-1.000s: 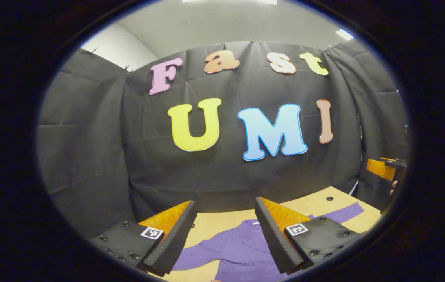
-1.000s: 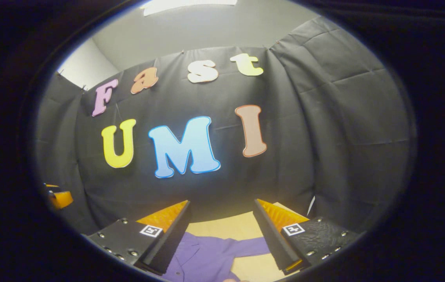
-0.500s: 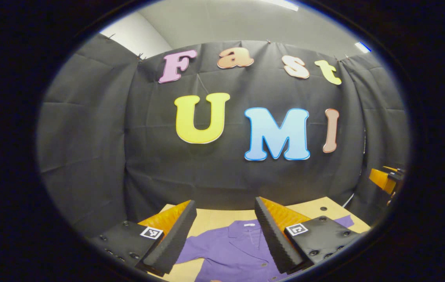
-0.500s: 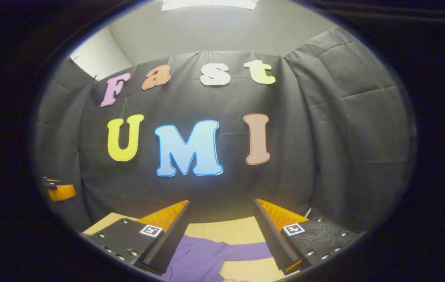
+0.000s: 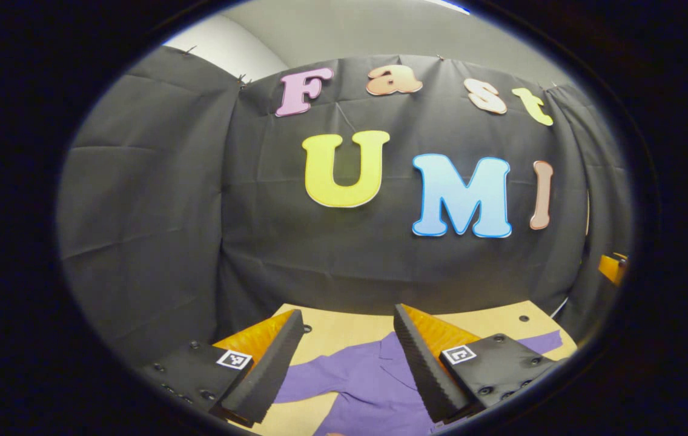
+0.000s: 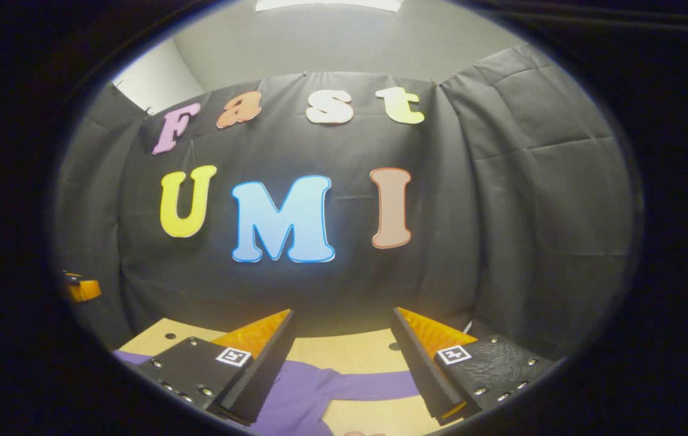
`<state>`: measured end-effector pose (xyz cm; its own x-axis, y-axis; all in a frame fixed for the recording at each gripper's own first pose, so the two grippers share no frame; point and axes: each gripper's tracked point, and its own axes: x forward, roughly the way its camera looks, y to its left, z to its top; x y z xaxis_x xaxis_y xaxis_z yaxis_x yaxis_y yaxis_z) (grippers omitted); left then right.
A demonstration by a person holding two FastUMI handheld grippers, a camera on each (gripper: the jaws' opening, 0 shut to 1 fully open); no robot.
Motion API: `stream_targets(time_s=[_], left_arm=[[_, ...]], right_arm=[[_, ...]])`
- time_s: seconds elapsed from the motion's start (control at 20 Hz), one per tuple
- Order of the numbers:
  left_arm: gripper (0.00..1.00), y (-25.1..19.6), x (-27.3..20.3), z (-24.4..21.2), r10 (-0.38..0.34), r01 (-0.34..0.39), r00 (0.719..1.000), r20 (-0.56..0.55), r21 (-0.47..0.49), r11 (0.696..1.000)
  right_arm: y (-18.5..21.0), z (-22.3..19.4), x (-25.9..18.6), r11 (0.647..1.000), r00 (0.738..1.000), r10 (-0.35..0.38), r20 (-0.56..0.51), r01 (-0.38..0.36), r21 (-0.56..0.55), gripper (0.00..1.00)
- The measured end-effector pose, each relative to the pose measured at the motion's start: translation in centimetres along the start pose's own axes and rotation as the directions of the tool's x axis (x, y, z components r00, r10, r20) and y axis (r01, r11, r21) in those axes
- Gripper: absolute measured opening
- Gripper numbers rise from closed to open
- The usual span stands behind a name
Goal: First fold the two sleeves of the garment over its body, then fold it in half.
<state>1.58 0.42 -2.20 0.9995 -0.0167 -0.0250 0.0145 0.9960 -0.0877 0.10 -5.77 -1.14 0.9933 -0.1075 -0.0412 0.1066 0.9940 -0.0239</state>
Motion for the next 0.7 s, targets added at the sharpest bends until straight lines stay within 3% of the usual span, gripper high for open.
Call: stream_targets(time_s=[0.25,0.3,0.4,0.7], left_arm=[[0.95,-0.3,-0.4,0.3,-0.001,0.001,1.0,0.001,0.019,1.0],[1.0,-0.4,-0.4,0.3,-0.001,0.001,1.0,0.0,0.025,1.0],[1.0,-0.6,-0.3,0.4,-0.004,0.004,1.0,-0.003,0.037,0.999],[1.0,-2.3,0.5,0.7,-0.022,0.023,1.0,-0.011,0.069,0.997]], right_arm=[[-5.0,-4.8,3.6,0.996,0.991,-0.093,-0.091,0.093,-0.002,0.95],[-6.1,-6.0,4.3,0.993,0.987,-0.114,-0.111,0.114,0.001,0.96],[-8.1,-8.5,5.7,0.989,0.977,-0.147,-0.154,0.15,0.006,0.95],[-12.9,-17.1,9.8,0.976,0.921,-0.208,-0.331,0.216,-0.013,0.96]])
